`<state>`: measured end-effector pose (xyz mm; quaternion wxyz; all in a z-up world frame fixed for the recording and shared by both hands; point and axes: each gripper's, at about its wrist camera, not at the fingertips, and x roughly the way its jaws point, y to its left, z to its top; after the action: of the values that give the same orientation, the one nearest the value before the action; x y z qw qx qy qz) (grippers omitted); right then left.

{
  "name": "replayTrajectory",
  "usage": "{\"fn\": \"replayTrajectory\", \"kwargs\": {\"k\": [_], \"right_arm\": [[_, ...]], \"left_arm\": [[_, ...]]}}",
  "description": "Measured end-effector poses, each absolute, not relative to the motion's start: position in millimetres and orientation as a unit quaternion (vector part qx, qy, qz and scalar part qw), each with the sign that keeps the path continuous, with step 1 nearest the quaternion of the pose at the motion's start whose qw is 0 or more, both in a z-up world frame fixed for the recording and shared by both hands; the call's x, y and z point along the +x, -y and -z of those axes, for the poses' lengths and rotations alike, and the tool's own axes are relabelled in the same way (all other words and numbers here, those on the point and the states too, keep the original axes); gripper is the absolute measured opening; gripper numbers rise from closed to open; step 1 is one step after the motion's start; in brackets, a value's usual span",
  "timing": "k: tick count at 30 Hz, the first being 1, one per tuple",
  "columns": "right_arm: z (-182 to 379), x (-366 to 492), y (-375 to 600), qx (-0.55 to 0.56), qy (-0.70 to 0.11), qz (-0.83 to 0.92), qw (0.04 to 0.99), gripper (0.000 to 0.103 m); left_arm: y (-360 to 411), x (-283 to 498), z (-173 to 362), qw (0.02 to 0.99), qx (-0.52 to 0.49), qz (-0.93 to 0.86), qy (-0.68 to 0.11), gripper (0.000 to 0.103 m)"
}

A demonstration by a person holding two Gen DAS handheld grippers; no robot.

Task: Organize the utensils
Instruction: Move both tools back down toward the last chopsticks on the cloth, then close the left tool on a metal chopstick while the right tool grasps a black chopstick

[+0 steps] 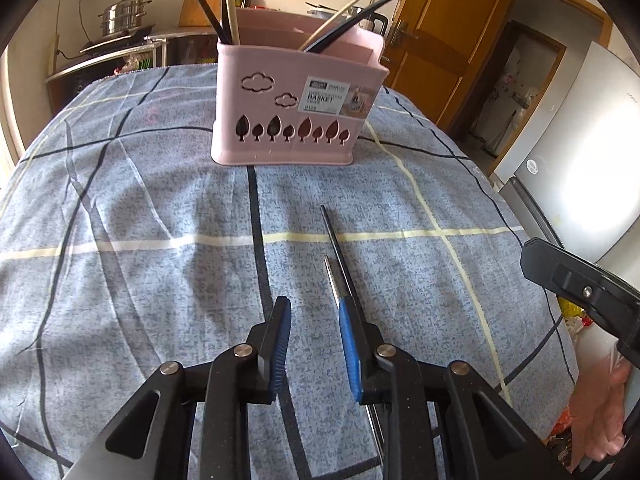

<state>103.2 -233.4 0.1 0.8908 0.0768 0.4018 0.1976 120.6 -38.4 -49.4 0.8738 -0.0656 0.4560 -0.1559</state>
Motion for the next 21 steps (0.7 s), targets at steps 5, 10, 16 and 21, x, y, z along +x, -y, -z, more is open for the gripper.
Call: {"fn": "replayTrajectory", "kwargs": {"k": [5,10,16,21], "right_arm": [[6,107,235,0.078,-0.409,-0.196,0.888,0.015],[9,110,237,0.081,-0.412,-0.193,0.887,0.015],[11,111,238,0.084,-0.415,-0.194,0.885,0.015],[12,111,239,0.085,-0.416,-0.192,0.885,0.015]], "left_arm": [[45,127,58,0.869,-0.066,0.156,-0.466,0.024],[52,131,60,0.872,-0.050,0.151,-0.463,0.024],[70,125,62,0.883,0.013,0.136,-0.449,0.027],[75,123,62,0.886,0.059,0.121,-0.444,0.015]]}}
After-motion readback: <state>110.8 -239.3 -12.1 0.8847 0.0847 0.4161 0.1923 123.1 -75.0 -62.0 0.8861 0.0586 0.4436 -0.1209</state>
